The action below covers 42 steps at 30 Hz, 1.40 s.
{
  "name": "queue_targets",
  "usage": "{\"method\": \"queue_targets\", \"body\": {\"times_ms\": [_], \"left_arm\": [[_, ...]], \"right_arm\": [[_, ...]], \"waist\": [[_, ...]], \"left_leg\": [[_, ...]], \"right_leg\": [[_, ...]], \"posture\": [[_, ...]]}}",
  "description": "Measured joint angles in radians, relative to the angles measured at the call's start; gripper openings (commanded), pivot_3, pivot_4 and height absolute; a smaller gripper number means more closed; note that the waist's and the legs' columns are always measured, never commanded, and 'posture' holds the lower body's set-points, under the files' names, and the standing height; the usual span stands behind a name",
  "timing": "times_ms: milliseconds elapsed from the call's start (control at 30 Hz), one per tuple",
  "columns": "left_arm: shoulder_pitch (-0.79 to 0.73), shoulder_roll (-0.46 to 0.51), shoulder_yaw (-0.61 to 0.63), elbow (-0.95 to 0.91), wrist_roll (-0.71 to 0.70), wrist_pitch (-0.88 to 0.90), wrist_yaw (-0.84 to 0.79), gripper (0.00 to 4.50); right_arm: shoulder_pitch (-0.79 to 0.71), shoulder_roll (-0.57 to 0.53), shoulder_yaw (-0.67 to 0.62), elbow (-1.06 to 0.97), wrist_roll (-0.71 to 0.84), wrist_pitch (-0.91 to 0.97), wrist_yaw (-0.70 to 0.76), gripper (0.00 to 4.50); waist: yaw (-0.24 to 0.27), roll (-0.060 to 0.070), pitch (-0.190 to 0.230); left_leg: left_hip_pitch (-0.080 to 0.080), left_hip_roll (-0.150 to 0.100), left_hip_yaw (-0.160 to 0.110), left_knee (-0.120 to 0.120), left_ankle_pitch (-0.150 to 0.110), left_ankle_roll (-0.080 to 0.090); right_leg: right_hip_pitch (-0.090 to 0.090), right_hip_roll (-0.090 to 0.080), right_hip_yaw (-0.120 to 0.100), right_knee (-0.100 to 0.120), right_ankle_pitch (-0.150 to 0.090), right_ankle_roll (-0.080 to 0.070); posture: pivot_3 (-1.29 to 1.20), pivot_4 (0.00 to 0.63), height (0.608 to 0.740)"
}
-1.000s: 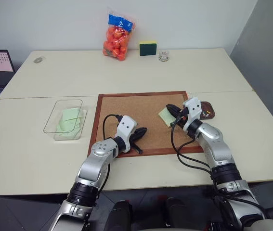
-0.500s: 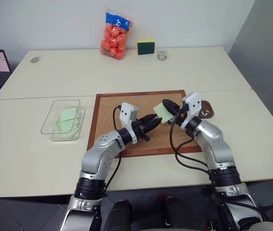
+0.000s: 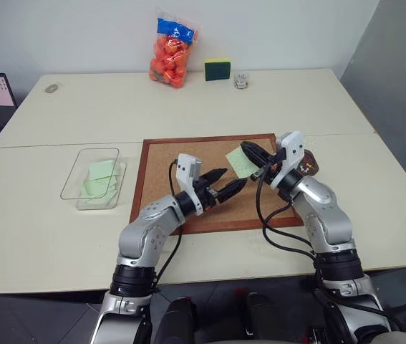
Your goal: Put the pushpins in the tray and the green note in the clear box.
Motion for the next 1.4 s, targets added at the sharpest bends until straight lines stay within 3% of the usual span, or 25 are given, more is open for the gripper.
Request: {"method": "queue_targets", "body": {"times_ms": [400,900,1133,1200,1400], "left_arm": [[-0.023,-0.035,0.056,0.006,-0.090,0.039,0.024,4.46],[-0.023,-0.041,0.074,0.006,-0.128,0.042,0.043,1.81],[-0.031,-0.041,0.074,0.006,-0.128,0.042,0.045,0.27],[-0.033,-0.041,0.074,0.006,-0.128,0.041,0.045,0.01],[-0.034,-0.046,0.077,0.007,-0.128,0.041,0.056,0.01]], "right_arm": [[0.026,0.012,-0.003,-0.116,0.121,0.122,-0.005,0.00],[0.032,0.019,0.002,-0.122,0.126,0.137,-0.023,0.00],[0.032,0.027,0.005,-0.122,0.123,0.137,-0.024,0.00],[0.032,0.027,0.006,-0.122,0.122,0.137,-0.024,0.00],[0.032,0.027,0.008,-0.122,0.118,0.135,-0.023,0.00]], "waist": [[0.000,0.000,0.000],[0.000,0.000,0.000],[0.000,0.000,0.000],[0.000,0.000,0.000],[0.000,0.000,0.000]], "left_leg": [[-0.001,0.000,0.000,0.000,0.000,0.000],[-0.001,0.000,0.001,0.000,0.000,0.000],[-0.001,0.000,0.001,0.000,0.000,0.000],[-0.001,0.000,0.001,0.000,0.000,0.000],[-0.001,0.000,0.001,0.000,0.000,0.000]], "right_leg": [[-0.001,0.000,0.000,0.000,0.000,0.000],[-0.001,0.000,0.001,0.001,0.000,0.000],[-0.001,0.000,0.001,0.001,0.000,0.000],[-0.001,0.000,0.001,0.001,0.000,0.000],[-0.001,0.000,0.001,0.001,0.000,0.000]], "posture": [[0.00,0.150,0.740],[0.00,0.150,0.740],[0.00,0.150,0.740],[0.00,0.150,0.740],[0.00,0.150,0.740]]}}
